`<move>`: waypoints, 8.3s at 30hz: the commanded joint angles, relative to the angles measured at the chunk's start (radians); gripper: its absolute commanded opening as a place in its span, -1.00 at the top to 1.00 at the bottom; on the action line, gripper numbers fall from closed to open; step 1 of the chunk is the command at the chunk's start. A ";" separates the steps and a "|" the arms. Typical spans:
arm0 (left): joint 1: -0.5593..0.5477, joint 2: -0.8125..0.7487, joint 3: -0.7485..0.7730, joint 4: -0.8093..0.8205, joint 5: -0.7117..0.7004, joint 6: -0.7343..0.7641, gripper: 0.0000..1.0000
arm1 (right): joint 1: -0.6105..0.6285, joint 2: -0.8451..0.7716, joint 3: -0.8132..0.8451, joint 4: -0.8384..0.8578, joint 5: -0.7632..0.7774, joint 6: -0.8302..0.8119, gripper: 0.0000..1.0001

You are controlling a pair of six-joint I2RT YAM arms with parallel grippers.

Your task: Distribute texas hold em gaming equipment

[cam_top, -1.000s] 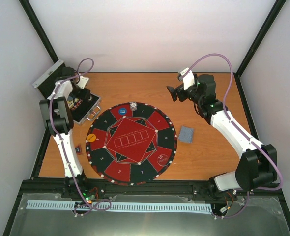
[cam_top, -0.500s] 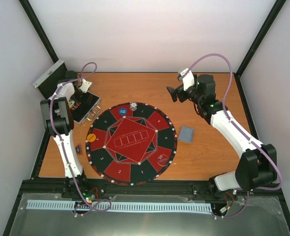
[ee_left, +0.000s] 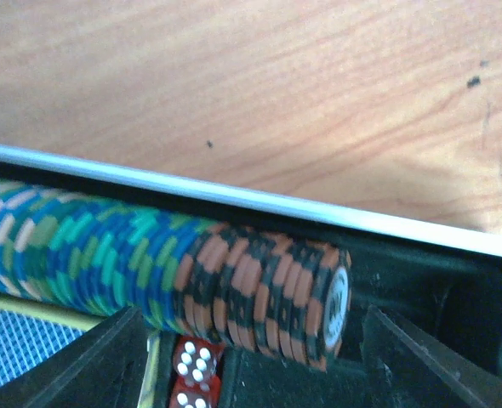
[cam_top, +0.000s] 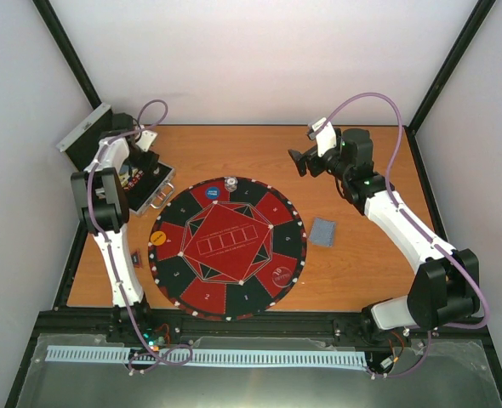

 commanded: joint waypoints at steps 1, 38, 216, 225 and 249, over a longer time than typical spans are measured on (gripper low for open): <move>-0.005 0.049 0.093 0.013 0.033 -0.007 -0.40 | -0.001 0.011 0.032 0.006 -0.014 -0.003 -1.00; -0.007 -0.013 -0.051 0.028 0.136 0.046 -0.23 | 0.001 0.010 0.029 -0.018 -0.028 -0.024 -1.00; -0.087 -0.508 -0.375 -0.301 1.133 -0.245 0.31 | 0.495 0.612 0.631 -0.100 -0.191 -0.536 0.94; -0.088 -0.505 -0.375 -0.299 1.127 -0.251 0.06 | 0.493 0.634 0.670 -0.160 -0.183 -0.534 0.95; -0.054 -0.512 -0.321 -0.307 0.968 -0.271 -0.38 | 0.499 0.663 0.706 -0.302 -0.185 -0.495 0.94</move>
